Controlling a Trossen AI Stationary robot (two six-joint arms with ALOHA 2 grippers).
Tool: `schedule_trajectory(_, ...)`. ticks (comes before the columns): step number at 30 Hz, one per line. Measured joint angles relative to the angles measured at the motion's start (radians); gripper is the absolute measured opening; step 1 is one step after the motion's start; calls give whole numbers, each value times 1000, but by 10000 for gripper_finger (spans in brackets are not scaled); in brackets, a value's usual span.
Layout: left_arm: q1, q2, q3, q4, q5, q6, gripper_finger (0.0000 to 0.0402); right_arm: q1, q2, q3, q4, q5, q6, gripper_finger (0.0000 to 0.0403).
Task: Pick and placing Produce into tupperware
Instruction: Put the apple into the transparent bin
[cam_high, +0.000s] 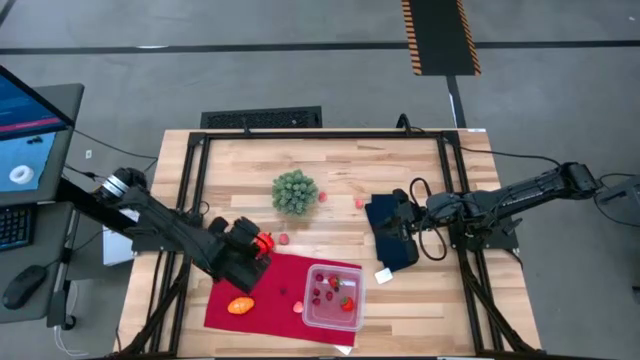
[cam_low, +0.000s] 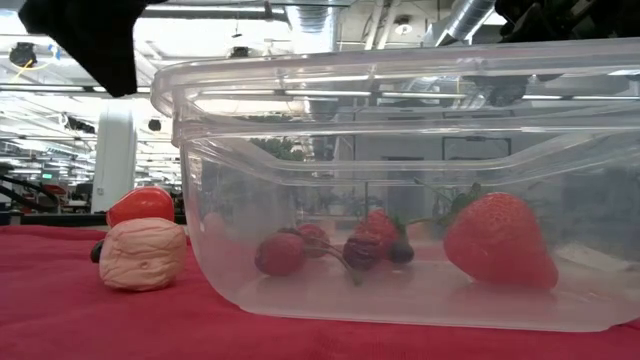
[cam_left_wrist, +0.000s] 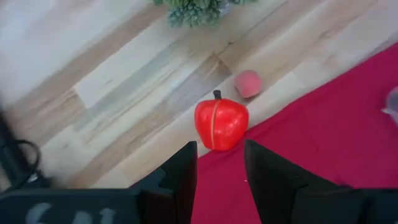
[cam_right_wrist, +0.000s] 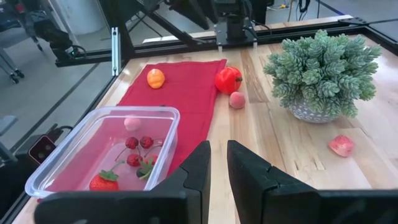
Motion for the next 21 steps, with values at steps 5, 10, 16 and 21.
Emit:
schedule_trajectory(5, 39, -166, -139, 122, 4, 86, 123, 0, 0, 0, 0, 0, 0, 77)
schedule_trajectory(10, 101, -308, -256, 236, 30, 302, 123, 0, 0, 0, 0, 0, 0, 77)
schedule_trajectory(16, 192, -420, -355, 233, 158, 225, 123, 0, 0, 0, 0, 0, 0, 77)
schedule_trajectory(21, 202, -426, -392, 282, 186, 313, 124, 0, 0, 0, 0, 0, 0, 77)
